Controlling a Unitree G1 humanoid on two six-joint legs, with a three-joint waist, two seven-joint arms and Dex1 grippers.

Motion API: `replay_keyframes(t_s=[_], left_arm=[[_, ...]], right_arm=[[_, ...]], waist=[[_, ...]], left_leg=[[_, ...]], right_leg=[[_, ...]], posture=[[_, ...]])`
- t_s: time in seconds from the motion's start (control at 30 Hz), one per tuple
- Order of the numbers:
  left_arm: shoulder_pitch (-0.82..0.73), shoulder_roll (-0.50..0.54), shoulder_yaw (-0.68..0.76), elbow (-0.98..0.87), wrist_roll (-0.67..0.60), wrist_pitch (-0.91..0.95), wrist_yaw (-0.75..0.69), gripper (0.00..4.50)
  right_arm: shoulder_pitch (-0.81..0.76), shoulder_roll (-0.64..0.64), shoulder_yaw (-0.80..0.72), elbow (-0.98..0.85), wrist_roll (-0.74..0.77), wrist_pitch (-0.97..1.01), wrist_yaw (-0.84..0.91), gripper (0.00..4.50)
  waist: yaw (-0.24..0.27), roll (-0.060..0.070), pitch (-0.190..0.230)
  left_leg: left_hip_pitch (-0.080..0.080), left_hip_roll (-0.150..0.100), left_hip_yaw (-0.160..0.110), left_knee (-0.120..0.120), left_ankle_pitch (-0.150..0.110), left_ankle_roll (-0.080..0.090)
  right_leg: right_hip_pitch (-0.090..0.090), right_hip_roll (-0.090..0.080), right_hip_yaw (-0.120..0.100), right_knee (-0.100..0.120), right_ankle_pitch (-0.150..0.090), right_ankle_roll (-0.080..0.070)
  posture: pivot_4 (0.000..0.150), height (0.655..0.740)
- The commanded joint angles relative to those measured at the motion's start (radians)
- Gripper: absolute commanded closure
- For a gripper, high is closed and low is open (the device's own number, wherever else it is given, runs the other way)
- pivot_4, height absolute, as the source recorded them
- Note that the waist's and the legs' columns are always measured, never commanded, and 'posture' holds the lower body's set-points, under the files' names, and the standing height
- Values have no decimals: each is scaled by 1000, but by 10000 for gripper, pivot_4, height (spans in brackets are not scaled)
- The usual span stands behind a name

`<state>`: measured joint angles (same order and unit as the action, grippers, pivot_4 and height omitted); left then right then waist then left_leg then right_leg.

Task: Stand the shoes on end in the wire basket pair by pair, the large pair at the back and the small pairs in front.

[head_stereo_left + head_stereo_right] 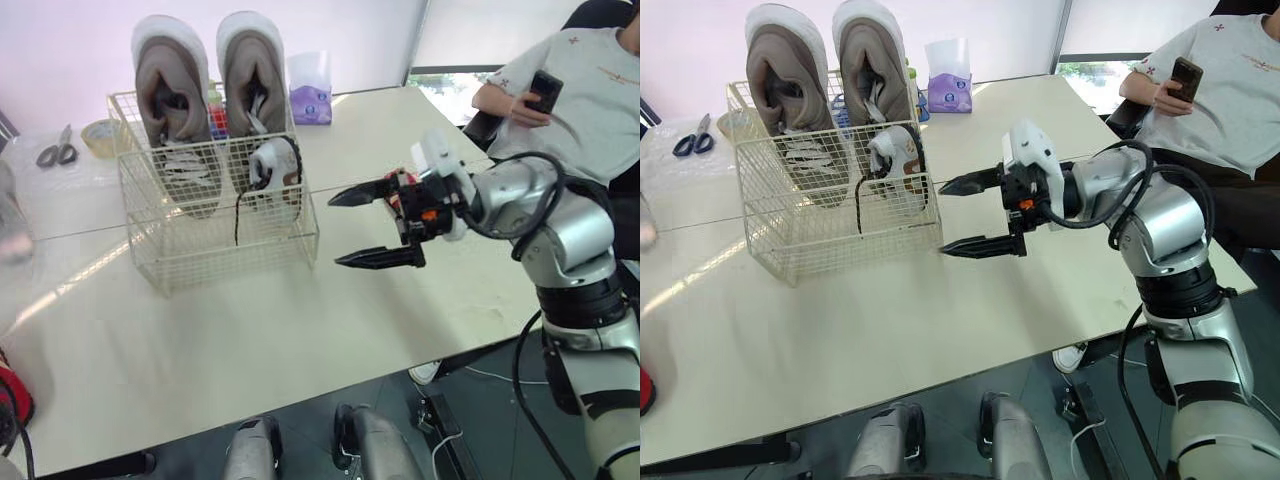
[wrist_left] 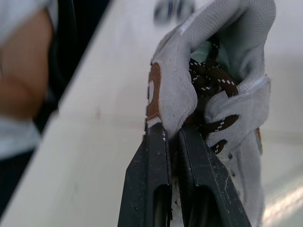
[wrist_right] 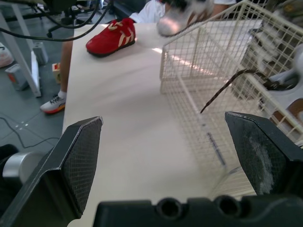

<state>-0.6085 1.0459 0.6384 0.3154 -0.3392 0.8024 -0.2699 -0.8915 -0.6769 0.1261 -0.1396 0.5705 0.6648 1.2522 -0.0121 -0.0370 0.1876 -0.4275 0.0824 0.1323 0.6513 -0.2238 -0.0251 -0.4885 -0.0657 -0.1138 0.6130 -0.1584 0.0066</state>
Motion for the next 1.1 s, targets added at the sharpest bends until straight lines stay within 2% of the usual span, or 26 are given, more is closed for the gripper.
replay_keyframes(t_s=[0.03,0.13,0.2,0.37,0.5,0.67,0.8,0.97,1.1], left_arm=[[35,-87,207,-351,-87,38,68,44701],[69,-237,348,-710,-231,57,105,44701],[67,-294,382,-832,-307,80,139,44701],[78,-396,324,-1071,-439,126,279,44701],[103,-509,165,-1197,-443,107,399,44701],[126,-584,-21,-1174,-322,-13,423,44701],[141,-632,-188,-1039,-168,-197,372,44701],[151,-694,-301,-889,-57,-367,323,44701],[210,-731,-335,-804,24,-469,313,44701]], right_arm=[[-46,-2,-82,15,51,39,-31,0],[-63,-1,-119,59,72,78,-64,0],[-67,-1,-122,79,67,82,-69,0],[-93,0,-98,180,15,44,-48,0],[-98,-6,-94,208,26,77,-21,0],[-69,-55,-113,120,102,211,4,0],[-32,-81,-156,32,157,296,-43,0],[9,-107,-212,-44,201,352,-117,0],[25,-103,-252,-72,226,367,-179,0]], waist=[[0,0,0],[-1,-1,0],[1,-2,-1],[1,-1,0],[1,-1,-1],[3,-1,-1],[3,-1,-1],[3,-2,0],[2,-2,0]], left_leg=[[0,0,1,0,0,0],[0,0,2,0,0,0],[1,0,0,1,0,0],[16,0,-1,0,-1,-3],[21,0,-4,1,-1,-4],[20,-1,-6,2,-1,-4],[20,-1,-6,0,0,-2],[18,-1,-6,-1,0,-2],[19,-1,-6,-1,-1,-3]], right_leg=[[0,0,0,1,2,0],[1,1,0,1,3,0],[3,3,0,1,3,-1],[17,4,0,1,0,1],[23,4,0,-2,-1,-2],[25,5,0,-3,-1,-2],[23,6,0,-3,-2,-1],[22,6,0,-3,-2,0],[22,6,0,-4,-2,-1]], posture=[[1500,7400],[1500,7400],[1500,7400],[1500,7400],[1500,7400],[1500,7400],[1500,7400],[1500,7400],[1500,7400]])
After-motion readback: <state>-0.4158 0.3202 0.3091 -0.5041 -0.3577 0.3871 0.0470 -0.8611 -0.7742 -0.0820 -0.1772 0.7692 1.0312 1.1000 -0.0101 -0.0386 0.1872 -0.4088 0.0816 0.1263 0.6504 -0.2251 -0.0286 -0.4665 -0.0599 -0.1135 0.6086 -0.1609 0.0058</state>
